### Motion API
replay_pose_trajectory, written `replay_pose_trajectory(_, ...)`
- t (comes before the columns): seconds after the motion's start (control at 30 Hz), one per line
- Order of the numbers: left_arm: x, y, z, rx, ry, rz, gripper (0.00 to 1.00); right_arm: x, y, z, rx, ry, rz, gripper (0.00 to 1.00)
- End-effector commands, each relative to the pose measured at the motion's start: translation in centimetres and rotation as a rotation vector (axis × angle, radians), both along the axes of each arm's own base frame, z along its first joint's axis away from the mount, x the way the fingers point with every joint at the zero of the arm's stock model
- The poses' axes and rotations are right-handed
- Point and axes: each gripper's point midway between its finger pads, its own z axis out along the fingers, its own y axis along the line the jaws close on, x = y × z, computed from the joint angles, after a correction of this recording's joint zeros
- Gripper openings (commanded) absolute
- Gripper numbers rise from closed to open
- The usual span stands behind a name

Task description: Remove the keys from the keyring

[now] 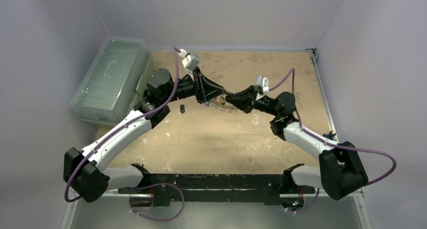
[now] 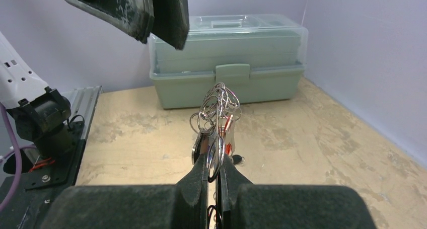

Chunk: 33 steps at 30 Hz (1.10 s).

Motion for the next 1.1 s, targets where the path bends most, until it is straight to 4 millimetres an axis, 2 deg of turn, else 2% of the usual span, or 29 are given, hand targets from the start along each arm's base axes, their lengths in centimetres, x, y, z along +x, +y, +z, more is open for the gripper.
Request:
replay_pose_trajectory(0.0,0.4,1.2,-1.1,0.032,0.016,0.07,0.24,-0.4,-0.2,3.1,0.039,-0.101,0.004,0.0)
replay_pose_trajectory(0.13,1.1,1.7,-3.0,0.058,0.082,0.126,0.32,-0.6,-0.2,3.3,0.044,-0.101,0.012,0.0)
replay_pose_trajectory(0.43,2.5,1.8,-3.2,0.046,0.109,0.182,0.34,-1.3,-0.1,3.3,0.06,-0.098,0.04,0.0)
replay_pose_trajectory(0.7,2.3,0.9,-2.7,0.006,0.114,0.134,0.15,-1.2,0.0,2.9,0.052,-0.094,0.036,0.0)
replay_pose_trajectory(0.87,2.1,0.8,-2.6,0.002,0.113,0.122,0.13,-1.1,0.0,2.8,0.049,-0.092,0.032,0.0)
replay_pose_trajectory(1.07,1.0,0.5,-1.2,-0.024,0.075,0.062,0.0,-0.9,0.0,2.7,0.046,-0.089,0.029,0.0)
